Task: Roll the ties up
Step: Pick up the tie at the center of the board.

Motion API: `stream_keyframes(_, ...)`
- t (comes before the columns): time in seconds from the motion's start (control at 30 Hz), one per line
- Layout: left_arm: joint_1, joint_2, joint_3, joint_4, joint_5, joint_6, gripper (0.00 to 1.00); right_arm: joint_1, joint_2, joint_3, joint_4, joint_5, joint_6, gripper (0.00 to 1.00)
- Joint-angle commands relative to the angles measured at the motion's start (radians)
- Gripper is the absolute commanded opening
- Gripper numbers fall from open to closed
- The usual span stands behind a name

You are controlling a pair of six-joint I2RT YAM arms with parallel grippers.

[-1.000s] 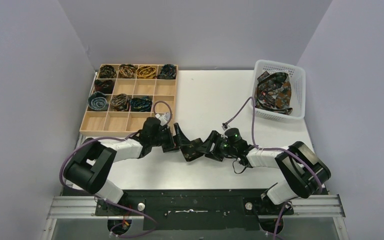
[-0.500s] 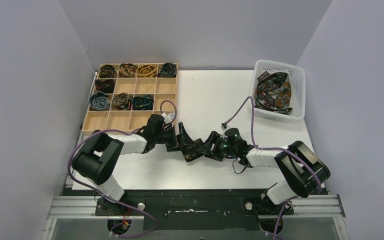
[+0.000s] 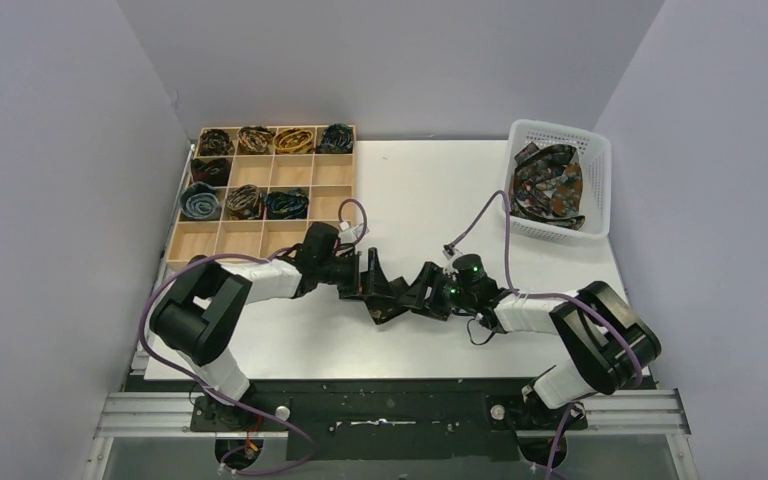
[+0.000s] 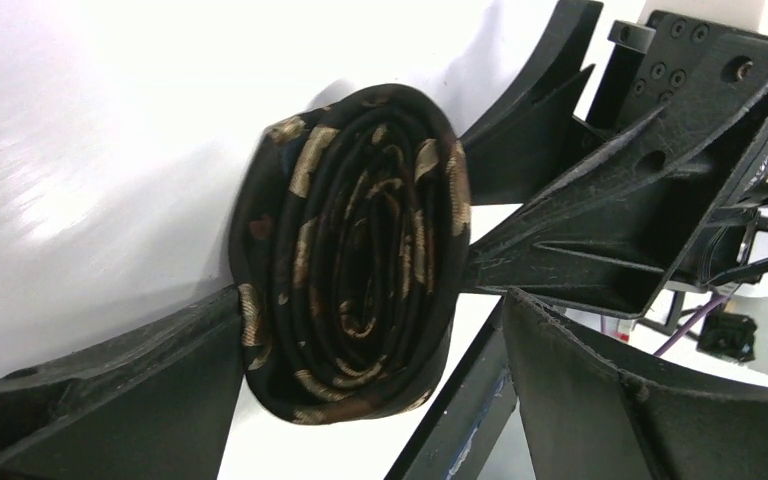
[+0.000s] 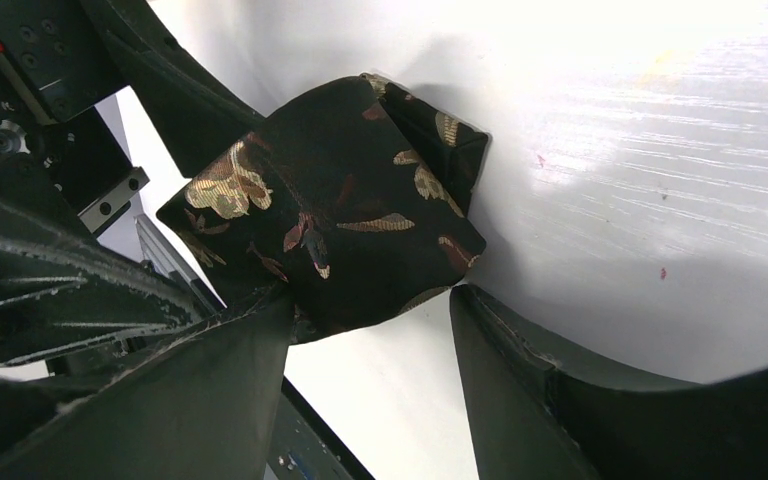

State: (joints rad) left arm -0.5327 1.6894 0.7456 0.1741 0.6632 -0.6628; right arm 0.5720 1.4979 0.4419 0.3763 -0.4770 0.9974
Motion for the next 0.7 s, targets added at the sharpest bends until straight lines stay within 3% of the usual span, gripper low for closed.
stream_keyframes(0.0, -0.024, 0.013, 0.062, -0.030, 0.047, 0.069, 0.91, -0.015, 0.037, -0.014, -0.050, 0.014, -0.072, 0.60)
stream_keyframes(0.3, -0.042, 0.066, 0.137, -0.117, 0.050, 0.122, 0.90, -0.024, 0.036, -0.055, -0.011, -0.009, -0.090, 0.58)
stream_keyframes(0.67, -0.077, 0.066, 0.149, -0.106, 0.016, 0.106, 0.80, -0.045, 0.044, -0.106, 0.066, -0.047, -0.056, 0.52)
